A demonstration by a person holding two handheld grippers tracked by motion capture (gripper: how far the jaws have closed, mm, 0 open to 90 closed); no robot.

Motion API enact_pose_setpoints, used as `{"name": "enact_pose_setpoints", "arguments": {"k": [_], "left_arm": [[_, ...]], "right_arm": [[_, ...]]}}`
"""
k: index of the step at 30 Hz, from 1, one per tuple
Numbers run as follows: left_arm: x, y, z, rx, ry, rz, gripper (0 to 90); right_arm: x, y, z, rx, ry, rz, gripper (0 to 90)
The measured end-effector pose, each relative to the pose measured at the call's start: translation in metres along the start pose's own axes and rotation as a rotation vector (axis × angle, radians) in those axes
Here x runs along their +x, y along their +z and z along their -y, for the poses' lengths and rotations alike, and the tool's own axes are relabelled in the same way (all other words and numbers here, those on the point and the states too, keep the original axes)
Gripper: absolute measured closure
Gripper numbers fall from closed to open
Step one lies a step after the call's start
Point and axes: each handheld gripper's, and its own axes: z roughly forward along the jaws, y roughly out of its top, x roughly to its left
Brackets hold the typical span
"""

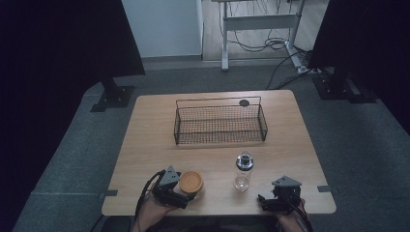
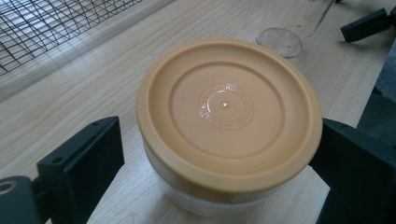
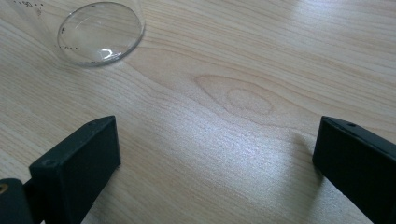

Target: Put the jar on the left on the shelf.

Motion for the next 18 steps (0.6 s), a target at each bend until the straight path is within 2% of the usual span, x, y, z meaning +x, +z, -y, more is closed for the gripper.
{"name": "enact_pose_setpoints", "arguments": {"k": [10, 18], "left_arm": [[-0.007, 0.009, -0.001, 0.021, -0.02, -0.05, 4.0], [-0.014, 0.019, -0.004, 0.042, -0.06, -0.102, 5.1]], "right_arm": [[0.0, 0.0, 0.0, -0.001, -0.002, -0.002, 0.1], [0.0, 0.0, 0.0, 0.0, -0.003, -0.002, 0.1]]}}
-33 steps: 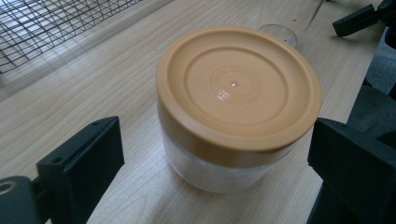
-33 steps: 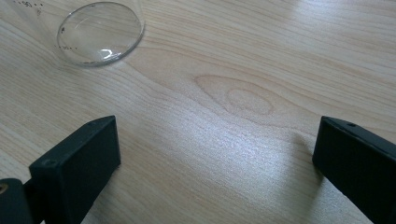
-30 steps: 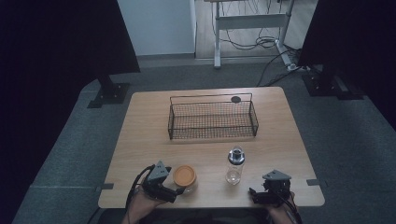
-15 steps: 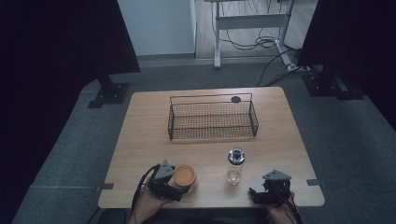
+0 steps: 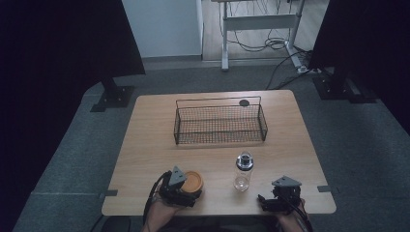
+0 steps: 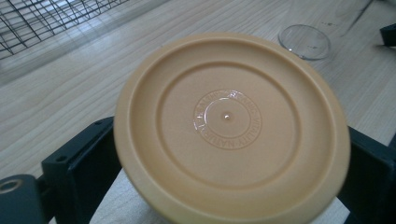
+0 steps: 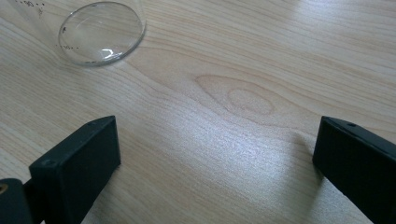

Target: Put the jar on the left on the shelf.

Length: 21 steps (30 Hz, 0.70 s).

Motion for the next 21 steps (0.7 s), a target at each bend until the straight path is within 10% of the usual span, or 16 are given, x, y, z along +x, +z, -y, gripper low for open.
{"name": "enact_pose_setpoints", "arguments": {"k": [21], "left_arm": [[-0.013, 0.008, -0.008, 0.038, -0.009, -0.066, 9.8]], "right_arm": [[0.0, 0.0, 0.0, -0.001, -0.005, -0.004, 0.2]]}}
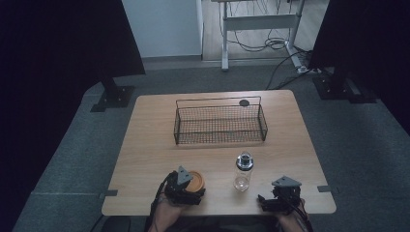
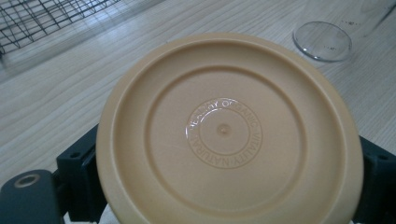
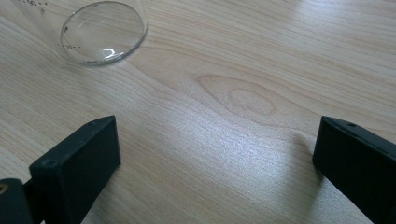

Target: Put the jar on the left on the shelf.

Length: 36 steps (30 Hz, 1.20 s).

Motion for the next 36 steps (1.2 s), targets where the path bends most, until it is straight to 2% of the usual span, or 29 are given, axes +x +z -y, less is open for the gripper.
{"name": "enact_pose_setpoints", "arguments": {"k": [4, 13, 36], "left_arm": [[0.0, 0.0, -0.002, 0.001, 0.012, 0.003, 9.8], [0.009, -0.003, -0.01, -0.017, -0.007, 0.028, 9.8], [0.024, -0.006, -0.035, -0.036, -0.012, 0.029, 9.8]], "right_arm": [[0.0, 0.0, 0.0, 0.0, -0.001, -0.001, 0.2], [0.0, 0.0, 0.0, 0.0, -0.004, -0.002, 0.2], [0.0, 0.0, 0.0, 0.0, -0.003, -0.003, 0.1]]}}
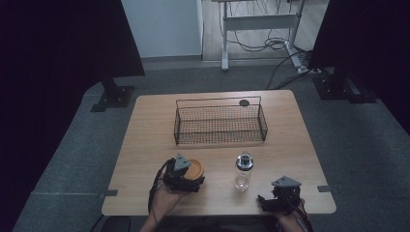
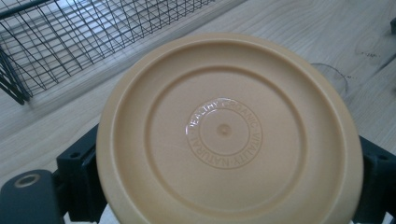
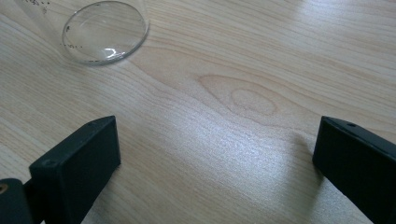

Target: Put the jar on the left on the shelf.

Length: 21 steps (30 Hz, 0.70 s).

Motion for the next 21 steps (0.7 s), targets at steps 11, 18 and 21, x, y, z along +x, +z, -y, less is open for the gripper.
{"name": "enact_pose_setpoints", "arguments": {"k": [11, 18, 21], "left_arm": [[0.007, 0.001, -0.006, -0.001, -0.011, -0.001, 9.8], [0.013, 0.002, -0.011, 0.002, -0.015, 0.002, 9.8], [0.015, 0.002, -0.014, 0.001, -0.015, -0.005, 9.8]], "right_arm": [[0.0, 0.0, 0.0, 0.0, 0.0, 0.0, 0.1], [0.0, 0.0, 0.0, 0.001, 0.0, 0.0, 0.1], [0.0, 0.0, 0.0, 0.0, 0.0, 0.0, 0.1]]}}
